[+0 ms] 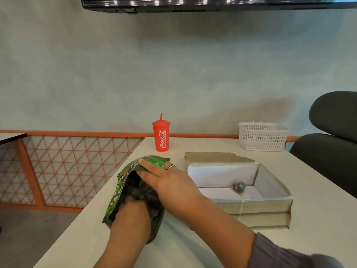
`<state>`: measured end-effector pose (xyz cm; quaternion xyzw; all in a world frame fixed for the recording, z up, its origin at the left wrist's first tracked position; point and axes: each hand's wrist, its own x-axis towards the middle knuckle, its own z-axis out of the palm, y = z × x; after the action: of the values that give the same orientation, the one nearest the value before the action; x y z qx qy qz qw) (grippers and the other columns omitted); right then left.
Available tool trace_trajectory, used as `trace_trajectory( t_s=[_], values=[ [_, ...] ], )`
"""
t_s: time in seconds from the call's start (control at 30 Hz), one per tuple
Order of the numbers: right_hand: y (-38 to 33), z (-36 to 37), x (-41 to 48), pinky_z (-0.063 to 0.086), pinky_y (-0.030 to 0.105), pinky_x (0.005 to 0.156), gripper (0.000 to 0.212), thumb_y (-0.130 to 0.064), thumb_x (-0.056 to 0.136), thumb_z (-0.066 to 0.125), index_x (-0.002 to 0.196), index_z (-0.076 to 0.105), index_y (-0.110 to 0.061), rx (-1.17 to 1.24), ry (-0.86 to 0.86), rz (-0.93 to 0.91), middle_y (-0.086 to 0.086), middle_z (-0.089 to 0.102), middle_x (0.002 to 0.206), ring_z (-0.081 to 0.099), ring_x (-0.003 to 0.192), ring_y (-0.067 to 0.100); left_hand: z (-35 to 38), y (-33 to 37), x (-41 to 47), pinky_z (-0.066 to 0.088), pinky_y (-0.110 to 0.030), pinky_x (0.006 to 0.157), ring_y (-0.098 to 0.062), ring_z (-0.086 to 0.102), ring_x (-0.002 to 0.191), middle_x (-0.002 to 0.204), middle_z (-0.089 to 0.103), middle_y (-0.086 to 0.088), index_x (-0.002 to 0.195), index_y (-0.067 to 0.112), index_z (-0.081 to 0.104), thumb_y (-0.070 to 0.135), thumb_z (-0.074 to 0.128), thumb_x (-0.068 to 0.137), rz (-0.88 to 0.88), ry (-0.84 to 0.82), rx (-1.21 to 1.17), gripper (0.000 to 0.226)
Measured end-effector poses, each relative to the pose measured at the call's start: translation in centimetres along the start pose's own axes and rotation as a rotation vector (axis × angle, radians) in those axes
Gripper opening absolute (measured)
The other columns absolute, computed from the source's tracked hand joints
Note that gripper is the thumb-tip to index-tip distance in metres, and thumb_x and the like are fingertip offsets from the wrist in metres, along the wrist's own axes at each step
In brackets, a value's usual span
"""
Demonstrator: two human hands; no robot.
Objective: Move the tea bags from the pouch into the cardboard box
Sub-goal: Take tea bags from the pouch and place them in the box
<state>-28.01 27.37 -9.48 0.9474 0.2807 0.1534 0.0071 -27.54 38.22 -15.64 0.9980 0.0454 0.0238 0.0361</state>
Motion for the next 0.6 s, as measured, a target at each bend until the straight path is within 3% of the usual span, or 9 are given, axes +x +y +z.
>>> trace_trajectory(
  t_s=[0.13,0.23,0.33,0.5,0.6],
  values=[
    [0.4,-0.1,-0.1,0.042,0.045,0.095,0.063,-0.004,0.092,0.043,0.147,0.020,-0.027,0.040,0.016,0.020,-0.007,0.003,0.157,0.035,0.126,0.037,-0.7,-0.1,0.7,0.039,-0.031,0.100,-0.022,0.045,0.125,0.140,0.041,-0.004,0.139,0.015,0.037,0.026,0.056,0.090,-0.062,-0.016,0.040,0.053],
    [0.6,0.0,-0.3,0.041,0.044,0.095,0.061,-0.001,0.090,0.045,0.145,0.028,-0.023,0.108,0.077,0.021,-0.001,0.013,0.156,0.038,0.124,0.038,-0.7,-0.4,1.1,0.044,-0.028,0.094,-0.020,0.055,0.116,0.124,0.057,-0.003,0.126,0.018,0.053,0.027,0.055,0.090,-0.052,-0.008,0.061,0.038],
    [1.3,0.4,-0.1,0.045,0.046,0.088,0.061,0.001,0.085,0.051,0.141,0.036,-0.018,0.120,0.159,0.000,0.006,0.026,0.152,0.048,0.114,0.042,-0.6,-0.2,1.6,0.041,-0.031,0.099,-0.021,0.052,0.118,0.125,0.056,-0.003,0.126,0.017,0.052,0.030,0.059,0.087,-0.079,-0.069,0.071,0.042],
    [2.3,1.3,0.4,0.054,0.045,0.061,0.054,0.004,0.069,0.056,0.122,0.058,-0.006,0.147,0.334,-0.077,0.017,0.055,0.129,0.063,0.079,0.044,-0.2,-0.4,1.1,0.048,-0.028,0.087,-0.018,0.062,0.103,0.109,0.065,-0.001,0.113,0.019,0.062,0.026,0.052,0.091,-0.017,0.077,0.055,0.025],
    [2.4,1.8,0.8,0.055,0.047,0.062,0.055,0.005,0.069,0.064,0.123,0.057,-0.005,0.142,0.313,-0.074,0.016,0.054,0.131,0.064,0.080,0.044,0.0,-0.7,0.9,0.048,-0.023,0.076,-0.015,0.064,0.093,0.100,0.066,0.001,0.106,0.017,0.063,0.021,0.047,0.092,0.034,0.194,0.035,0.021]
  ],
)
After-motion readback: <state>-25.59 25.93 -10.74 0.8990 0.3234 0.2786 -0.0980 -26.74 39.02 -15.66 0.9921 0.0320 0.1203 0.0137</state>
